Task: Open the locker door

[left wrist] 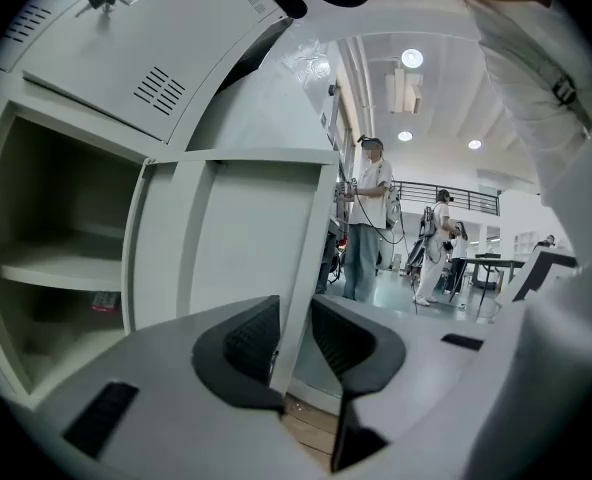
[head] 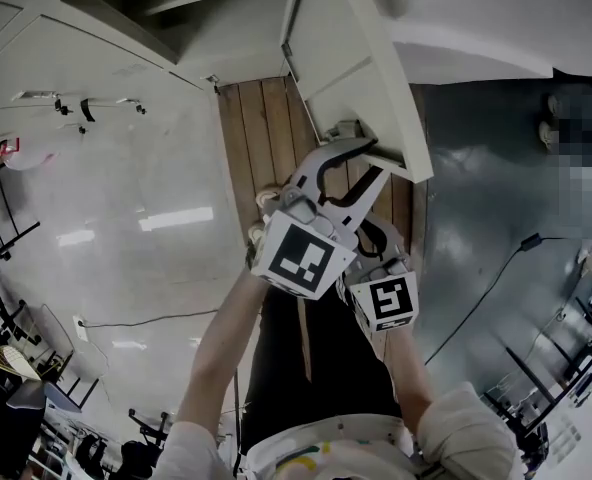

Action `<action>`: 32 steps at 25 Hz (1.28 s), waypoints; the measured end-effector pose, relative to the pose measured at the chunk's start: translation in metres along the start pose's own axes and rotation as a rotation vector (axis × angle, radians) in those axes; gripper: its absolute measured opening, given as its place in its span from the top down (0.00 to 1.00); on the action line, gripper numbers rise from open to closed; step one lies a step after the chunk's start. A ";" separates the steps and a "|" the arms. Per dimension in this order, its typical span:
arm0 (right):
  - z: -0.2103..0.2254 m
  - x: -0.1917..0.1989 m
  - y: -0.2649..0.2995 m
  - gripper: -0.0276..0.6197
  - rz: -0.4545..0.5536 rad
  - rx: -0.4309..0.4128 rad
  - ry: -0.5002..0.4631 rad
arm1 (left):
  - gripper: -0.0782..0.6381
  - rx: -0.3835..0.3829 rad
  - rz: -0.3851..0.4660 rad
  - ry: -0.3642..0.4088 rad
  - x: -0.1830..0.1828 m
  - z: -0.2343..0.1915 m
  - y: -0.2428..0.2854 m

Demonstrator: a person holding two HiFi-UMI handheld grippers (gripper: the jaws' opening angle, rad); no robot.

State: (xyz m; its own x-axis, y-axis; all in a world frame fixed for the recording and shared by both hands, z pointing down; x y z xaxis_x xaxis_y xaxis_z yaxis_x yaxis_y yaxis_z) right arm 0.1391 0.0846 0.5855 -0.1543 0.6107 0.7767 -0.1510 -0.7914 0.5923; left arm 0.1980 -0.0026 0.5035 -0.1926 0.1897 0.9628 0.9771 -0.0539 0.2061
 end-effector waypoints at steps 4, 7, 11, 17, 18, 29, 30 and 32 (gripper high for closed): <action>0.000 -0.007 0.003 0.95 0.016 -0.006 0.002 | 0.76 0.002 0.005 -0.027 0.000 0.001 0.003; 0.000 -0.010 0.004 0.95 0.024 -0.010 -0.006 | 0.76 0.005 0.007 -0.050 0.000 0.000 0.002; -0.002 -0.010 0.005 0.95 0.014 -0.019 -0.006 | 0.74 0.005 0.009 -0.080 -0.001 -0.001 0.001; -0.007 -0.018 0.010 0.95 0.028 -0.018 -0.041 | 0.68 0.002 0.017 -0.078 -0.003 -0.006 -0.014; -0.008 -0.021 0.012 0.95 0.034 -0.018 -0.049 | 0.68 -0.008 0.017 -0.077 -0.003 -0.008 -0.018; -0.030 -0.088 0.024 0.95 0.118 -0.047 -0.160 | 0.69 -0.236 0.083 -0.041 -0.044 -0.057 -0.085; -0.032 -0.100 0.026 0.95 0.135 -0.054 -0.178 | 0.69 -0.270 0.101 -0.064 -0.053 -0.066 -0.092; -0.036 -0.129 0.030 0.95 0.177 -0.057 -0.201 | 0.70 -0.345 0.133 -0.090 -0.075 -0.082 -0.111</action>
State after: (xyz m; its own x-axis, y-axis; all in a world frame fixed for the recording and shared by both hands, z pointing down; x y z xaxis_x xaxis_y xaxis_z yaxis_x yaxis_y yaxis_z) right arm 0.1199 -0.0170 0.4949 0.0126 0.4414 0.8972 -0.1950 -0.8790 0.4352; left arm 0.0966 -0.0912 0.4225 -0.0422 0.2433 0.9690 0.9019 -0.4079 0.1417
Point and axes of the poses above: the fingertips, and each gripper's own axes: y forward along the fingers, z to its right, x out of its underside, the point moved 3 cm from there along -y, backward along the fingers, and after that the axes turned 10 degrees about -x, right-handed, at the moved point
